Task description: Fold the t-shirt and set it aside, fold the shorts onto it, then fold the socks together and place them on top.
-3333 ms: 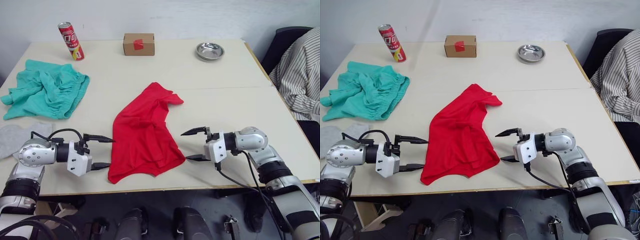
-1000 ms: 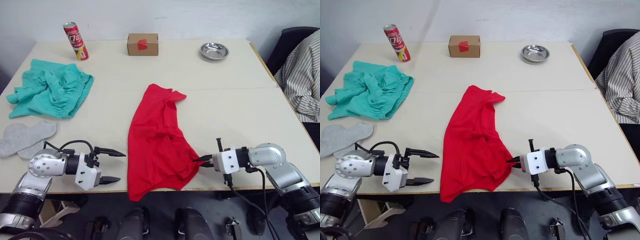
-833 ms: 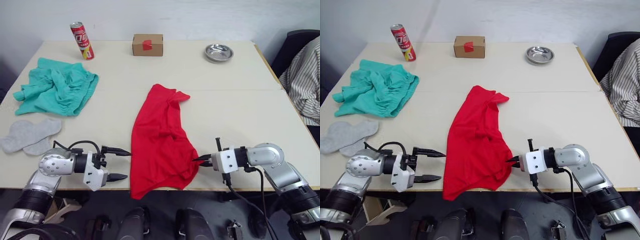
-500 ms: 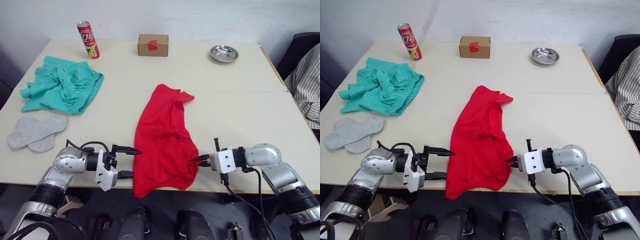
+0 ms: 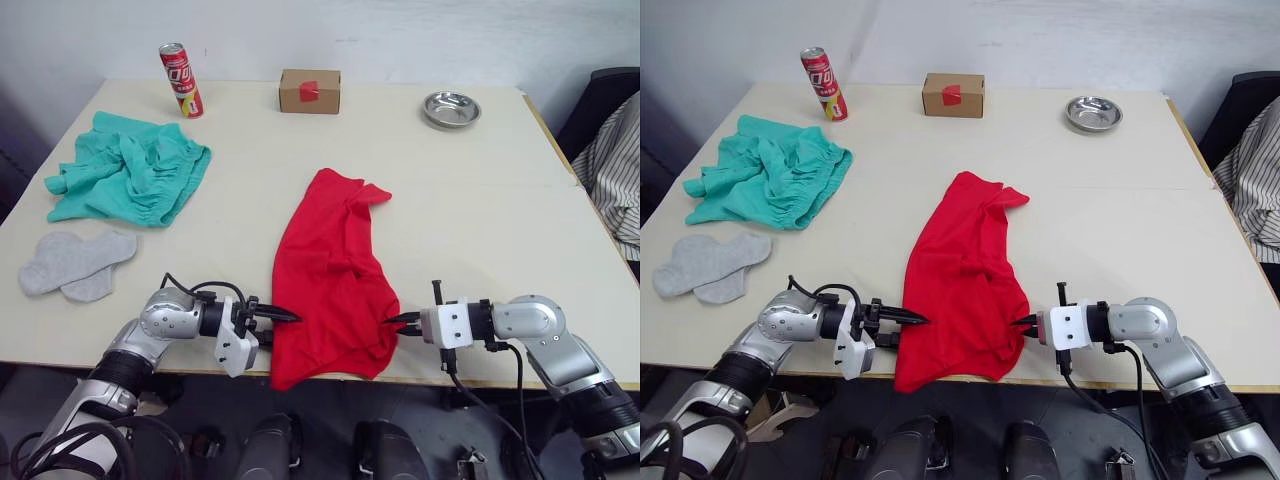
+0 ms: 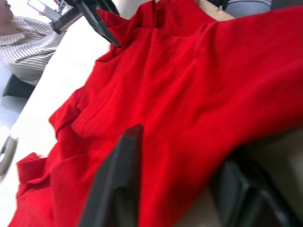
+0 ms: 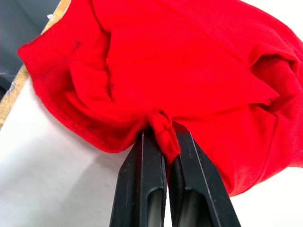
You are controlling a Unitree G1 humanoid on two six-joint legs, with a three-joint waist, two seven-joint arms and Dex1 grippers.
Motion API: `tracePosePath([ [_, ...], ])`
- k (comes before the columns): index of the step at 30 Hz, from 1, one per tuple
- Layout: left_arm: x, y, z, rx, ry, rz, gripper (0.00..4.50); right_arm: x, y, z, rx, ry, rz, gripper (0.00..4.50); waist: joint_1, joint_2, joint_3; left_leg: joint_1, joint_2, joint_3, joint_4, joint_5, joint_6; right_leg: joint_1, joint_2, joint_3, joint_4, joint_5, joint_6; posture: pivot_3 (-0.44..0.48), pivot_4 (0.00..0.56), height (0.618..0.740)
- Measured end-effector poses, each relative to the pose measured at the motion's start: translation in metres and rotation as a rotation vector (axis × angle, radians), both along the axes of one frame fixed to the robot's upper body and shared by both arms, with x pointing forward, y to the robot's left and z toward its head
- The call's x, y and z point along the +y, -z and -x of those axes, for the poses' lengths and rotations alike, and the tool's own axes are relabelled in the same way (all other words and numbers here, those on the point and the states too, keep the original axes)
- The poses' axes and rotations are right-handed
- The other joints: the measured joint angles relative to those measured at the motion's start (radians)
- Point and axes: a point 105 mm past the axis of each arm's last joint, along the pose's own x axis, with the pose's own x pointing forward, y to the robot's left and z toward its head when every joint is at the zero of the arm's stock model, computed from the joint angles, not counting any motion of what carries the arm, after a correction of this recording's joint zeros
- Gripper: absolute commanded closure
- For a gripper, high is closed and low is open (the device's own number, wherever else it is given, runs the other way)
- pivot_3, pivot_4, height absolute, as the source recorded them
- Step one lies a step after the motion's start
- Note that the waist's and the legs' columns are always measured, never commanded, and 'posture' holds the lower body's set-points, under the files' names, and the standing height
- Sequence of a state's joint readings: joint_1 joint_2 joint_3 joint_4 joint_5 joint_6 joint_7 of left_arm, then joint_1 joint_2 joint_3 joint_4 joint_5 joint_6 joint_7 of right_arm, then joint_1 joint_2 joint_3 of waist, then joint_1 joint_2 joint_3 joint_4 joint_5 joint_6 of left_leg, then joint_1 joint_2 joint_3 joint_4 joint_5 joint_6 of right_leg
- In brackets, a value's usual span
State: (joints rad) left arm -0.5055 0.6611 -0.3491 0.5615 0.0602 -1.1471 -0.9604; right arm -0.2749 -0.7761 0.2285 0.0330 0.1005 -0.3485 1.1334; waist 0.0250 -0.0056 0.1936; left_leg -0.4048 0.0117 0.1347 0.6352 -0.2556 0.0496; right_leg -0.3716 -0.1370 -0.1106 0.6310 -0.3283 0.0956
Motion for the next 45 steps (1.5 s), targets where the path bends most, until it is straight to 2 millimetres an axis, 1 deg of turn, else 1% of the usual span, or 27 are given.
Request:
tracePosePath([
  [3, 0.001, -0.001, -0.001, 0.016, -0.006, 0.002, 4.48, 0.0, 0.0, 0.003, -0.002, 0.007, -0.009, 4.5, -0.004, 0.008, -0.005, 0.0, 0.0, 0.0, -0.001, 0.0, 0.0, 0.0, 0.001, 0.0, -0.001, 0.0, 0.0, 0.0, 0.15, 0.74],
  [6, 0.006, 0.001, 0.0, 0.05, -0.022, -0.001, 4.48, -0.004, 0.001, 0.005, 0.002, 0.023, -0.006, 4.5, -0.011, 0.012, -0.008, 0.001, 0.001, 0.001, -0.002, 0.0, 0.001, 0.0, 0.002, 0.001, -0.001, 0.0, 0.0, 0.0, 0.15, 0.74],
  [7, 0.008, 0.001, 0.001, 0.064, -0.033, 0.006, 4.48, -0.007, 0.002, 0.006, 0.005, 0.035, -0.003, 4.5, -0.016, 0.013, -0.008, 0.001, 0.002, 0.001, -0.002, 0.003, 0.004, -0.001, 0.003, 0.001, -0.001, 0.0, 0.0, 0.0, 0.15, 0.74],
  [10, 0.018, 0.002, 0.008, 0.11, -0.057, 0.013, 4.48, -0.023, 0.0, 0.01, -0.001, 0.088, 0.017, 4.5, -0.035, 0.012, -0.008, 0.001, 0.003, 0.002, -0.005, 0.003, 0.004, -0.001, 0.005, 0.002, -0.002, 0.0, 0.0, 0.0, 0.15, 0.74],
  [12, 0.027, 0.005, 0.019, 0.145, -0.069, 0.007, 4.48, -0.034, 0.001, 0.019, 0.011, 0.11, 0.042, 4.5, -0.046, 0.012, -0.008, 0.001, 0.003, 0.003, -0.006, 0.002, 0.003, -0.002, 0.005, 0.002, -0.003, -0.001, -0.001, 0.0, 0.15, 0.74],
  [14, 0.036, 0.007, 0.029, 0.189, -0.093, 0.013, 4.48, -0.041, 0.005, 0.031, 0.047, 0.122, 0.054, 4.5, -0.056, 0.012, -0.007, 0.001, 0.004, 0.004, -0.007, 0.002, 0.003, -0.002, 0.005, 0.001, -0.004, -0.001, -0.001, 0.0, 0.15, 0.74],
  [16, 0.039, 0.009, 0.036, 0.227, -0.106, 0.021, 4.48, -0.04, 0.009, 0.039, 0.075, 0.118, 0.051, 4.5, -0.062, 0.011, -0.007, 0.001, 0.005, 0.005, -0.006, 0.001, 0.003, -0.002, 0.006, 0.002, -0.004, -0.001, -0.001, 0.0, 0.15, 0.74],
  [18, 0.039, 0.013, 0.049, 0.279, -0.104, 0.012, 4.48, -0.037, 0.01, 0.047, 0.099, 0.115, 0.042, 4.5, -0.061, 0.01, -0.006, 0.001, 0.005, 0.005, -0.006, 0.001, 0.003, -0.002, 0.006, 0.003, -0.003, -0.001, -0.001, 0.0, 0.15, 0.74],
  [19, 0.039, 0.017, 0.054, 0.308, -0.106, 0.004, 4.48, -0.036, 0.01, 0.05, 0.11, 0.113, 0.04, 4.5, -0.059, 0.01, -0.006, 0.001, 0.005, 0.005, -0.006, -0.001, -0.001, -0.002, 0.005, 0.003, -0.003, -0.001, -0.001, 0.0, 0.15, 0.74],
  [22, 0.037, 0.019, 0.063, 0.344, -0.111, 0.007, 4.48, -0.034, 0.011, 0.056, 0.144, 0.113, 0.043, 4.5, -0.049, 0.008, -0.005, 0.001, 0.005, 0.004, -0.005, -0.004, 0.003, -0.003, 0.004, 0.003, -0.003, 0.0, -0.002, 0.0, 0.15, 0.74],
  [24, 0.036, 0.018, 0.064, 0.359, -0.127, 0.012, 4.48, -0.033, 0.011, 0.06, 0.169, 0.112, 0.051, 4.5, -0.043, 0.008, -0.005, 0.001, 0.004, 0.004, -0.005, -0.005, 0.004, -0.003, 0.004, 0.003, -0.004, 0.0, -0.002, 0.0, 0.15, 0.74],
  [28, 0.034, 0.015, 0.066, 0.385, -0.148, 0.011, 4.48, -0.034, 0.015, 0.078, 0.288, 0.088, 0.107, 4.5, -0.031, 0.008, -0.005, 0.0, 0.004, 0.004, -0.006, -0.006, 0.004, -0.004, 0.004, 0.003, -0.006, 0.0, -0.002, 0.0, 0.15, 0.74],
  [33, 0.032, 0.013, 0.067, 0.42, -0.166, 0.011, 4.48, -0.04, 0.012, 0.091, 0.409, 0.09, 0.183, 4.5, -0.028, 0.007, -0.005, 0.0, 0.005, 0.004, -0.005, -0.007, 0.004, -0.003, 0.003, 0.004, -0.006, 0.0, -0.002, 0.0, 0.15, 0.74],
  [37, 0.031, 0.011, 0.068, 0.452, -0.164, 0.007, 4.48, -0.038, 0.01, 0.102, 0.524, 0.104, 0.176, 4.5, -0.027, 0.007, -0.005, 0.0, 0.005, 0.004, -0.006, -0.007, 0.004, -0.004, 0.004, 0.003, -0.007, -0.001, -0.003, 0.0, 0.15, 0.74],
  [41, 0.031, 0.012, 0.072, 0.523, -0.17, 0.006, 4.48, -0.038, 0.005, 0.1, 0.565, 0.134, 0.134, 4.5, -0.028, 0.007, -0.004, -0.001, 0.005, 0.004, -0.006, -0.007, 0.005, -0.003, 0.004, 0.003, -0.007, -0.001, -0.003, 0.0, 0.15, 0.74],
  [43, 0.031, 0.005, 0.069, 0.578, -0.192, 0.037, 4.48, -0.037, -0.005, 0.093, 0.558, 0.152, 0.098, 4.5, -0.028, 0.006, -0.004, -0.001, 0.005, 0.004, -0.006, -0.007, 0.005, -0.003, 0.004, 0.003, -0.007, -0.001, -0.003, 0.0, 0.15, 0.74],
  [45, 0.034, -0.007, 0.061, 0.653, -0.237, 0.089, 4.48, -0.037, -0.02, 0.082, 0.551, 0.176, 0.043, 4.5, -0.028, 0.005, -0.003, -0.001, 0.005, 0.003, -0.005, -0.007, 0.005, -0.003, 0.004, 0.003, -0.007, -0.001, -0.003, 0.0, 0.15, 0.74],
])
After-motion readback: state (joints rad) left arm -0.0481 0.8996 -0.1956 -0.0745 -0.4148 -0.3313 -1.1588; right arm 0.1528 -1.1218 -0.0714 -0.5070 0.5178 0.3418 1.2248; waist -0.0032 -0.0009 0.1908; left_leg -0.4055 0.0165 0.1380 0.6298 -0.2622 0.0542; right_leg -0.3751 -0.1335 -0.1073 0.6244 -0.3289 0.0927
